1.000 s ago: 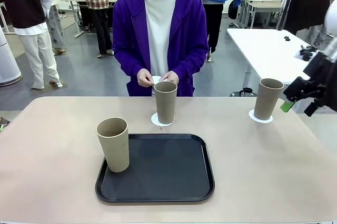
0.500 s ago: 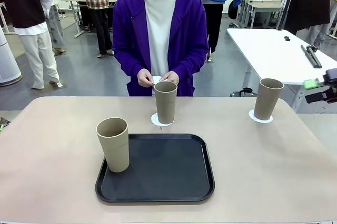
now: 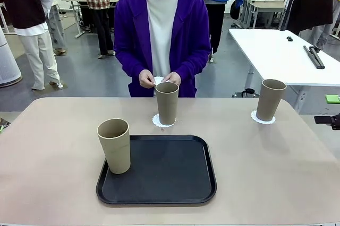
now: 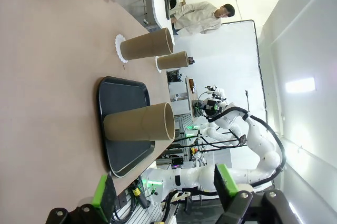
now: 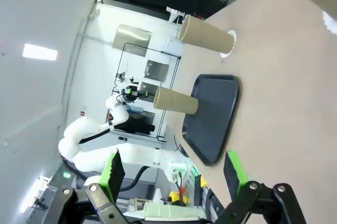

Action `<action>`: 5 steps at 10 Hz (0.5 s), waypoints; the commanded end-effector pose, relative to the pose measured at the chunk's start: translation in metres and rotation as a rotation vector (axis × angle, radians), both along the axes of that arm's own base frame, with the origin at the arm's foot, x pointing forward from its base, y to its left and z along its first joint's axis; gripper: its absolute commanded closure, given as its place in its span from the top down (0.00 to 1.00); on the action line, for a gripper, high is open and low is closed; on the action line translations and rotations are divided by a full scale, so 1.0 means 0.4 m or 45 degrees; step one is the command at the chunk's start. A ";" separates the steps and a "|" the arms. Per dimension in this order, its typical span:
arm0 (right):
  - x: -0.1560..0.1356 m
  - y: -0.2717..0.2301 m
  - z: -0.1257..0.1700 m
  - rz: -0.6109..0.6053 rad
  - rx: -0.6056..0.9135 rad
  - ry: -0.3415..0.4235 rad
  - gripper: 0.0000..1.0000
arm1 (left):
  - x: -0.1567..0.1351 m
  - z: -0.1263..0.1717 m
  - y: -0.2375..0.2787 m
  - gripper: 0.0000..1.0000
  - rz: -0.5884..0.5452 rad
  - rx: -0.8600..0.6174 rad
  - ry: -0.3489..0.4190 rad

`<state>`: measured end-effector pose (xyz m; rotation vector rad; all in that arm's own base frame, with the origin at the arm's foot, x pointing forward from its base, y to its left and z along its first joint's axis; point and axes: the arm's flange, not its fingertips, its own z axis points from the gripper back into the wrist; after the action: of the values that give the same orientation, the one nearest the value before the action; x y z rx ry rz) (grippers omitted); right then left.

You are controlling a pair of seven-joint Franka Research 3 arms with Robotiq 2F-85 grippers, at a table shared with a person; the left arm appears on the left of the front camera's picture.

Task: Place coasters on the table and set cups on them.
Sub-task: Take one Reusable plastic cup from the Flat Tray and place it on a coaster set by the human.

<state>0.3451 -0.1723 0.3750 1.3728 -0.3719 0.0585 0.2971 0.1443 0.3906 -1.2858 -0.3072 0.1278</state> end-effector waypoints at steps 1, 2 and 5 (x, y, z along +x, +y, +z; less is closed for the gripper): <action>0.025 -0.031 0.007 -0.021 0.010 0.058 1.00 | -0.002 0.001 0.000 1.00 0.000 -0.012 -0.024; 0.024 -0.045 -0.005 -0.019 0.005 0.093 1.00 | -0.002 0.001 0.000 1.00 0.000 -0.012 -0.024; 0.034 -0.057 -0.026 -0.008 -0.021 0.135 1.00 | -0.002 0.001 0.000 1.00 0.000 -0.012 -0.024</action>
<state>0.3556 -0.1933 0.3626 1.3534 -0.3242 -0.0075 0.2971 0.1444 0.3906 -1.2858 -0.3073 0.1278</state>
